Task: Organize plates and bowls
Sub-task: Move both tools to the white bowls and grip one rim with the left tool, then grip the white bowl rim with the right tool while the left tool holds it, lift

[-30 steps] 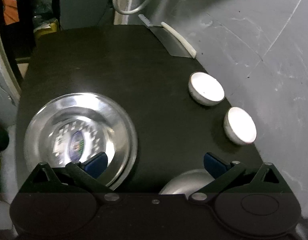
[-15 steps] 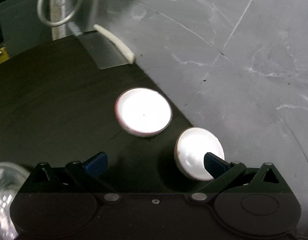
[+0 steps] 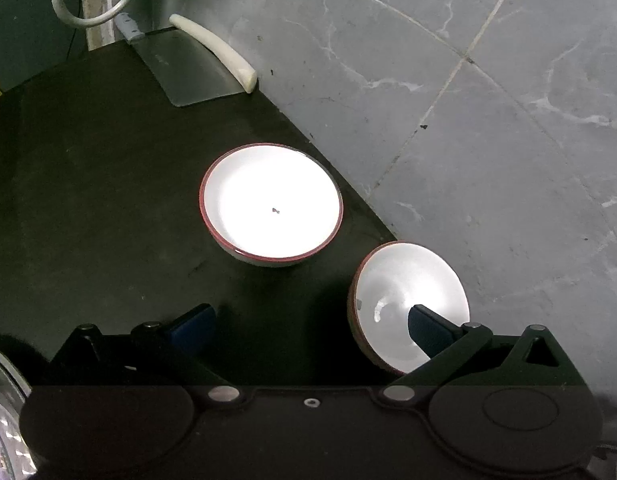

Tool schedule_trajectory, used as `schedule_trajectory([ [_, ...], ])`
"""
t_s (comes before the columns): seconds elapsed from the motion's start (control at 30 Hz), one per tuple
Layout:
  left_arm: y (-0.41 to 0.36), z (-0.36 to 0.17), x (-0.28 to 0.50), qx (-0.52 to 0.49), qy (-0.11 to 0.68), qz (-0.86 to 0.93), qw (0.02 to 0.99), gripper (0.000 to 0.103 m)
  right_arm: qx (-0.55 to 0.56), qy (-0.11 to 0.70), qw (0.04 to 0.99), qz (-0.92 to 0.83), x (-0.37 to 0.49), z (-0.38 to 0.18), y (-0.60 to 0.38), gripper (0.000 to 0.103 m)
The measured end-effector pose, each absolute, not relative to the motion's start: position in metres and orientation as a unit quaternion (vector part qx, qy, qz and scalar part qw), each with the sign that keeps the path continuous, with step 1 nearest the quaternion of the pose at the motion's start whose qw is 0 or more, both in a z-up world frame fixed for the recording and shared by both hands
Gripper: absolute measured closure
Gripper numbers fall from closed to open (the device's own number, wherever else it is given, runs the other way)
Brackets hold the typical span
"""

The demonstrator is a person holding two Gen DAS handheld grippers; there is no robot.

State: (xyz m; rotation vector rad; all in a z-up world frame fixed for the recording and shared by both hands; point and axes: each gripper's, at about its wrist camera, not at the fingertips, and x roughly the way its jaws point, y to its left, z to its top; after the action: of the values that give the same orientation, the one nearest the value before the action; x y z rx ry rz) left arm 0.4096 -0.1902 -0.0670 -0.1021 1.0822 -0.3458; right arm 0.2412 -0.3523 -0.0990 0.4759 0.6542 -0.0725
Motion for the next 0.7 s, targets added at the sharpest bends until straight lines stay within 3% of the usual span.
schedule_trajectory([
  [0.1, -0.19, -0.067, 0.412, -0.049, 0.51, -0.164, 0.843, 0.004, 0.239, 0.315, 0.918, -0.043, 0.246, -0.099, -0.353, 0.001],
  [0.27, -0.191, -0.066, 0.412, -0.04, 0.504, -0.166, 0.847, 0.027, 0.261, 0.303, 0.915, -0.056, 0.249, -0.099, -0.355, 0.007],
  [0.53, -0.195, -0.068, 0.412, -0.055, 0.514, -0.192, 0.834, 0.068, 0.278, 0.305, 0.909, -0.051, 0.259, -0.101, -0.353, 0.023],
  [0.63, -0.197, -0.068, 0.412, -0.056, 0.518, -0.205, 0.828, 0.078, 0.285, 0.306, 0.908, -0.044, 0.26, -0.102, -0.354, 0.03],
  [0.7, -0.199, -0.068, 0.413, -0.054, 0.519, -0.212, 0.827, 0.083, 0.284, 0.306, 0.908, -0.04, 0.26, -0.103, -0.354, 0.04],
])
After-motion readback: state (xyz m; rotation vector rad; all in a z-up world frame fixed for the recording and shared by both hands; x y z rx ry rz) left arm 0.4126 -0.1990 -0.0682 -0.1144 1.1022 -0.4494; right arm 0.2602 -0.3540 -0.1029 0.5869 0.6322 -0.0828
